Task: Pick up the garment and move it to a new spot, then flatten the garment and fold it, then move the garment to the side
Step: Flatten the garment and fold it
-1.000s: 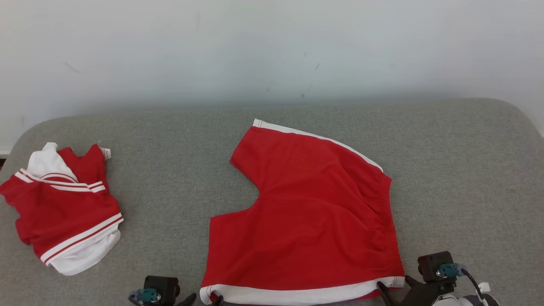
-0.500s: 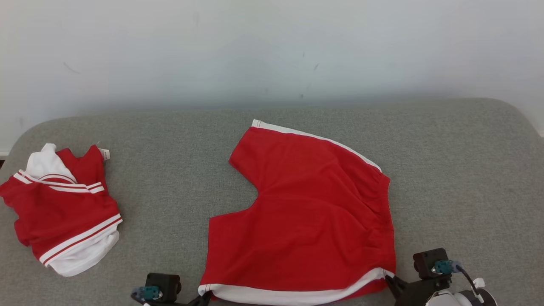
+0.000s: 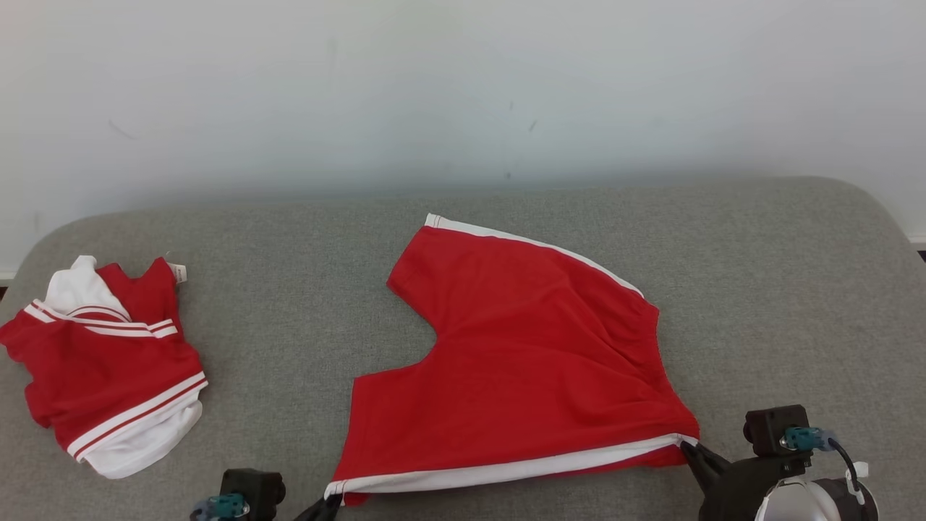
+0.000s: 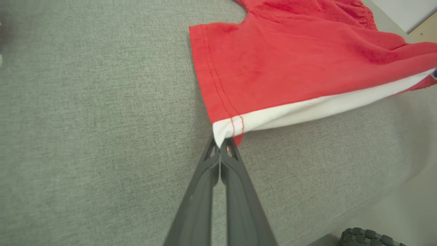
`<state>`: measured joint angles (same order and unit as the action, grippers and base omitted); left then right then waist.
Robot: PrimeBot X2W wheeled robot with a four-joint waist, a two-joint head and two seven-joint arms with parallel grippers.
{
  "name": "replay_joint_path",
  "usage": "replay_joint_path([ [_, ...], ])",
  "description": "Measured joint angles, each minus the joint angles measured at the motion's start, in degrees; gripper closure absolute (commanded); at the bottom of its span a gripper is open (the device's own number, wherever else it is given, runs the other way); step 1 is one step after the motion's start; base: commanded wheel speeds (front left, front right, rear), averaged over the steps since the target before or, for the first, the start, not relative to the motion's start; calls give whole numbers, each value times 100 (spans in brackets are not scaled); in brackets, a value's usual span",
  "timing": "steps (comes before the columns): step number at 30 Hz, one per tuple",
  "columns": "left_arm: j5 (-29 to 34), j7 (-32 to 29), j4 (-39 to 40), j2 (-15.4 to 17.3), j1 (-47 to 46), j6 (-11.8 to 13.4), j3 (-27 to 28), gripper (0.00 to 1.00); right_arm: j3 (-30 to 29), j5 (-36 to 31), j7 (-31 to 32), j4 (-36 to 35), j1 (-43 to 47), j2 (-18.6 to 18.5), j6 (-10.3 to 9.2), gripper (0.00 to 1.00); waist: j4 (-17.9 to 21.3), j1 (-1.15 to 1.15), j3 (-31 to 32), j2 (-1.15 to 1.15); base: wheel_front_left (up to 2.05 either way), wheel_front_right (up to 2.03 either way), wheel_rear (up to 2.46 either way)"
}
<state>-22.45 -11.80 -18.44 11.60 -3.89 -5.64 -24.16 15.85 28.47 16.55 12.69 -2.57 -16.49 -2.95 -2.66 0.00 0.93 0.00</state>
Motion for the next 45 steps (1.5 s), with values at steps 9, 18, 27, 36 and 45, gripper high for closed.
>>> replay_joint_path([
  [9, -105, -242, 480, 448, -215, -148, -140, 100, 80, 305, 126, -201, -79, 118, 259, 100, 123, 0, 32, 0, 0, 0, 0],
  [18, -509, -643, 827, 955, -1446, -152, 2, 100, -3, 634, 402, -425, -526, 178, 396, 100, 403, 0, -92, 0, 0, 0, 0],
  [27, -835, -1247, 747, 1419, -2952, -153, -483, 100, -197, 1058, 711, -341, -1435, 489, 366, 100, 658, 1, -591, 0, 0, 0, 0],
  [36, -1147, -1590, 121, 1802, -4413, -154, -987, 100, -258, 1137, 823, 164, -2590, 848, 194, 100, 904, 1, -1255, 1, 0, 0, 0],
  [45, -1338, -1648, -491, 2004, -5570, -193, -1708, 100, -242, 1131, 745, 791, -3494, 1083, 67, 100, 1237, 2, -1847, 1, 0, 0, 0],
])
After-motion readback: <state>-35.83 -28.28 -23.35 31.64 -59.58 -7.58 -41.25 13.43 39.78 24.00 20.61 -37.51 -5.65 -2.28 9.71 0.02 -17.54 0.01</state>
